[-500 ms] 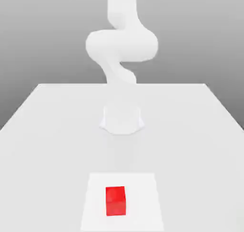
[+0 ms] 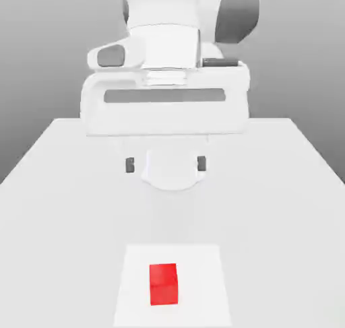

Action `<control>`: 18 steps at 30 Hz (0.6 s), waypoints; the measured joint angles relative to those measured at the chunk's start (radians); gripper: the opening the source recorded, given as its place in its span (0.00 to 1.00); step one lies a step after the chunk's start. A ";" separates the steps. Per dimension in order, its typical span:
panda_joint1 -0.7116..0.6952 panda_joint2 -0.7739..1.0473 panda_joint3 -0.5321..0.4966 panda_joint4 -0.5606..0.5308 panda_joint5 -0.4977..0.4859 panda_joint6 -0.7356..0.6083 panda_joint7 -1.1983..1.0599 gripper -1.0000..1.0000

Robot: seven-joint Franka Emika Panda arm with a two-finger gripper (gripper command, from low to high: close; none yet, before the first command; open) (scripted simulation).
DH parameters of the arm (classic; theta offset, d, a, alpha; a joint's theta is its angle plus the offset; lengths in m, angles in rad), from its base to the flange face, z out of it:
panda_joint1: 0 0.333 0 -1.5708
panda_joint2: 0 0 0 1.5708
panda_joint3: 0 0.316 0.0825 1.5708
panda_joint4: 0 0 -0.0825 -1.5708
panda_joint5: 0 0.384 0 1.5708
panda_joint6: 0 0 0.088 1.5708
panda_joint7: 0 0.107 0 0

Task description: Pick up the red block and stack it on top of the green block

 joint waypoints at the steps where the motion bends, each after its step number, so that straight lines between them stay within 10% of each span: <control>1: 0.000 0.036 -0.001 -0.013 0.001 0.017 -0.006 0.50; 12: -0.019 0.435 0.012 -0.072 0.018 0.269 -0.051 0.50; 13: -0.022 0.464 0.016 -0.068 0.021 0.294 -0.053 0.00; 18: -0.022 0.464 0.016 -0.068 0.020 0.293 -0.051 0.00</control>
